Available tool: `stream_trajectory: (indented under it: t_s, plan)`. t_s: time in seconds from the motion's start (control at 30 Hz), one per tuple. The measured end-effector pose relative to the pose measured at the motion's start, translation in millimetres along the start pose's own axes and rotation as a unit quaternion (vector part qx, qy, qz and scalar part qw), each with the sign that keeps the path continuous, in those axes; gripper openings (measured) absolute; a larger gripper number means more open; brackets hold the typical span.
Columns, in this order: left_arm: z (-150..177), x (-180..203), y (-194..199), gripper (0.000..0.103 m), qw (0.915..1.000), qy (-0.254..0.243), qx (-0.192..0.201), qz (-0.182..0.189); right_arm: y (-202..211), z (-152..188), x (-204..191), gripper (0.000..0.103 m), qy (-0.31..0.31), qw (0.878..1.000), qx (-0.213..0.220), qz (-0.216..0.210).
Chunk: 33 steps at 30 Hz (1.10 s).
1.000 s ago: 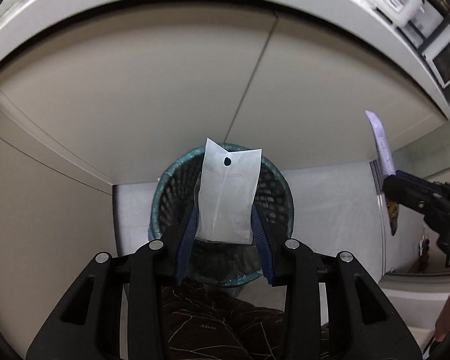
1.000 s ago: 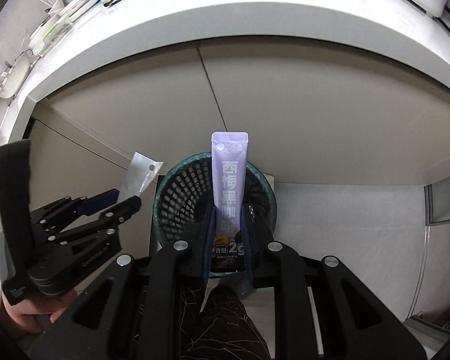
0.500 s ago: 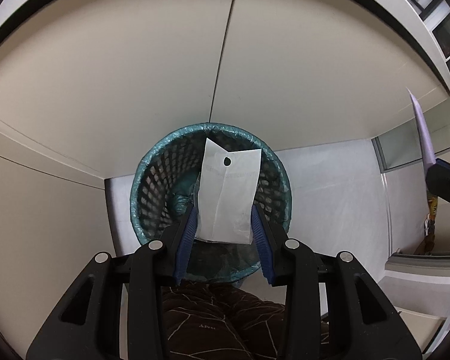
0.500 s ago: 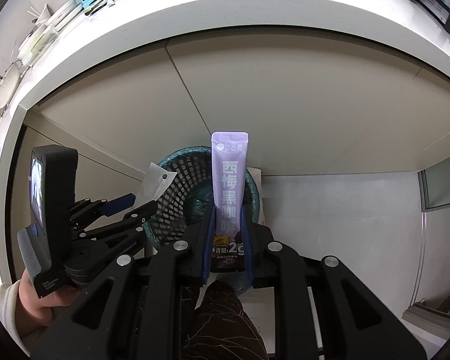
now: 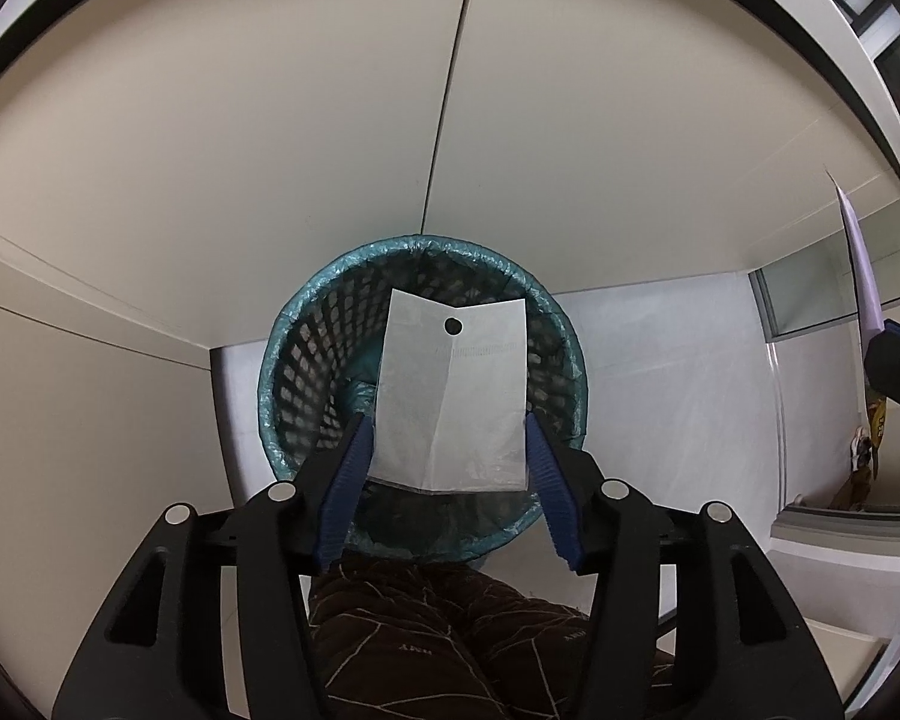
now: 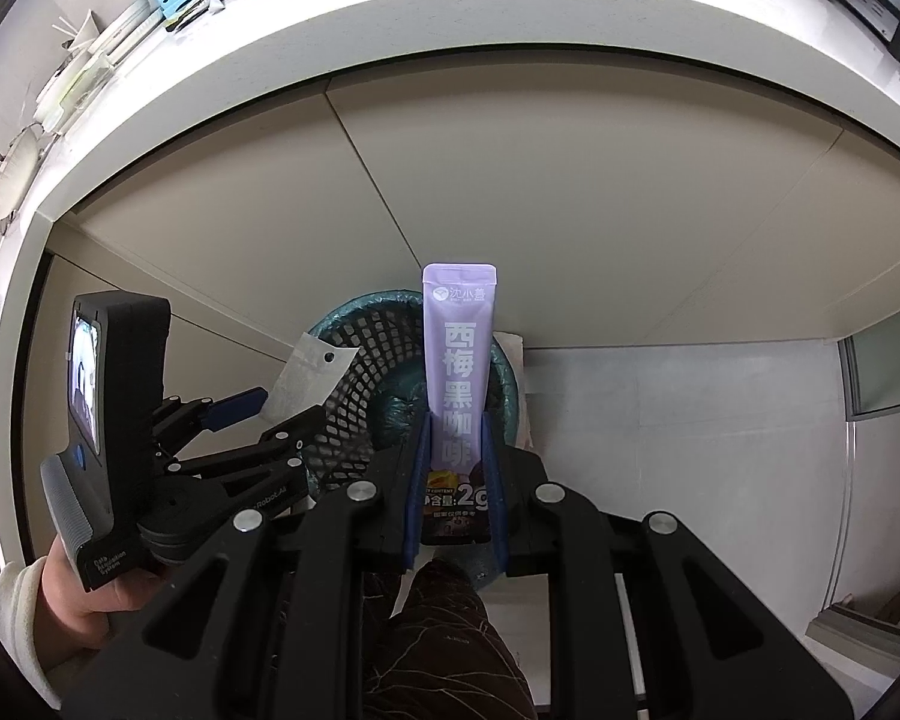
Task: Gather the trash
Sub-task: 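Open left tool to drop the bag while right tool releases the sachet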
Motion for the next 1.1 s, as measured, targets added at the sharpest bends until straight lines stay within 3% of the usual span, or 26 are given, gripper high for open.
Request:
stream_trajectory:
  t_s: [0.3,0.63,0.9,1.1]
  plan:
    - [-2.7,1.7,8.1,0.072,0.9999,-0.001,0.011,0.001,0.1,-0.8,0.1,0.016,0.002,1.0,-0.001,0.001]
    - [-10.9,-17.3,36.0,0.09,0.9984,0.014,0.054,0.001,-11.8,-4.6,-12.8,0.016,0.014,1.0,-0.01,-0.006]
    - [-18.9,-59.7,58.3,0.097,0.9945,0.064,0.083,-0.002,-28.9,-14.3,-40.5,0.016,0.049,0.998,-0.015,-0.021]
    - [-23.6,-94.6,72.6,0.097,0.9906,0.101,0.092,-0.009,-42.8,-19.9,-53.7,0.016,0.059,0.998,-0.015,-0.031]
Point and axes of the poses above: each gripper's, at about its wrist camera, not at the fingertips, and y roughly against the way its jaws point, x to its right, z to its underside, the point moved 8 cm from there along -y, roughly the way its jaws point, and after that the axes turned 3 degrees about y, right-handed, at the moved point
